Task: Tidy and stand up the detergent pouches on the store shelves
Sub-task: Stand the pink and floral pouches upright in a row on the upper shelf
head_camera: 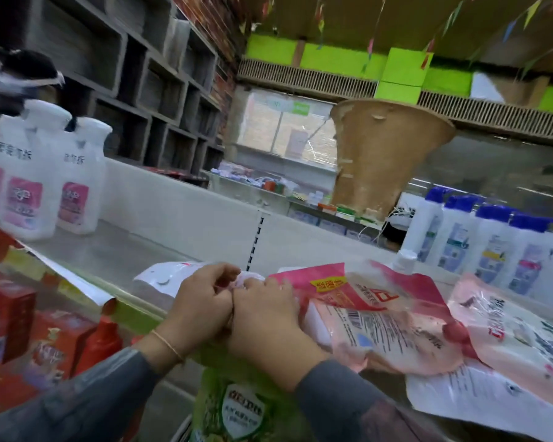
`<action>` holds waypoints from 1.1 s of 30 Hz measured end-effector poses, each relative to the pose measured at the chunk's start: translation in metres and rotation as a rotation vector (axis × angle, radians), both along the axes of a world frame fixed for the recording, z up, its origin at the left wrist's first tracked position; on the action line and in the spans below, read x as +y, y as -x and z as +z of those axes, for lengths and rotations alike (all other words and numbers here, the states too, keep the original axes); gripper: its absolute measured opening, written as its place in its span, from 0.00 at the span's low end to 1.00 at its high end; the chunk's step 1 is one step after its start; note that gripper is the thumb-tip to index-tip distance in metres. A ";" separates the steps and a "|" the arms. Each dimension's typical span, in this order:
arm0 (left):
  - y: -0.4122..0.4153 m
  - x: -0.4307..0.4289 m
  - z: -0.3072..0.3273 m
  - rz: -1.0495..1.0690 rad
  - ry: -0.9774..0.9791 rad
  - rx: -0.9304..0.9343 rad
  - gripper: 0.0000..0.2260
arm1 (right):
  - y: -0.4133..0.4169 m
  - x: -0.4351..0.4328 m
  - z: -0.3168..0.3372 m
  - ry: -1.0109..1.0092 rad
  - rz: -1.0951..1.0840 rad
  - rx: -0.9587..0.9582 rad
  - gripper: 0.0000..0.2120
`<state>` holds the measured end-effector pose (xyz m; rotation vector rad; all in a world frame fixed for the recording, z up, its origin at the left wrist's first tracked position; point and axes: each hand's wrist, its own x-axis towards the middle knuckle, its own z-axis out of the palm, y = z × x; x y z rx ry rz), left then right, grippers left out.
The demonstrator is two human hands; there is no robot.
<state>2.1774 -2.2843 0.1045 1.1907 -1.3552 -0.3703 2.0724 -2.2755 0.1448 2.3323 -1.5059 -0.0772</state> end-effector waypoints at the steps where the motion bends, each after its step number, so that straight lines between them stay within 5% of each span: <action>1: 0.001 -0.001 0.001 0.006 0.001 0.033 0.10 | -0.001 -0.003 0.001 -0.001 0.002 0.013 0.31; 7: 0.007 -0.011 0.012 0.100 -0.048 -0.002 0.10 | 0.006 -0.012 -0.007 -0.014 0.068 0.039 0.33; 15: 0.009 -0.021 0.030 0.110 -0.042 -0.080 0.07 | 0.005 -0.003 -0.011 0.106 0.268 0.199 0.17; 19: 0.004 -0.029 0.036 0.109 0.004 -0.027 0.07 | 0.011 -0.025 0.003 0.172 0.283 -0.019 0.14; 25: 0.007 -0.030 0.043 0.207 0.280 -0.342 0.13 | 0.026 -0.035 0.027 0.261 0.136 -0.294 0.09; 29: 0.002 -0.051 0.032 0.358 0.300 -0.486 0.21 | 0.037 -0.039 0.033 0.280 0.039 -0.571 0.02; 33: 0.003 -0.069 0.030 0.335 0.254 -0.295 0.37 | 0.050 -0.037 0.036 0.287 0.009 -0.942 0.14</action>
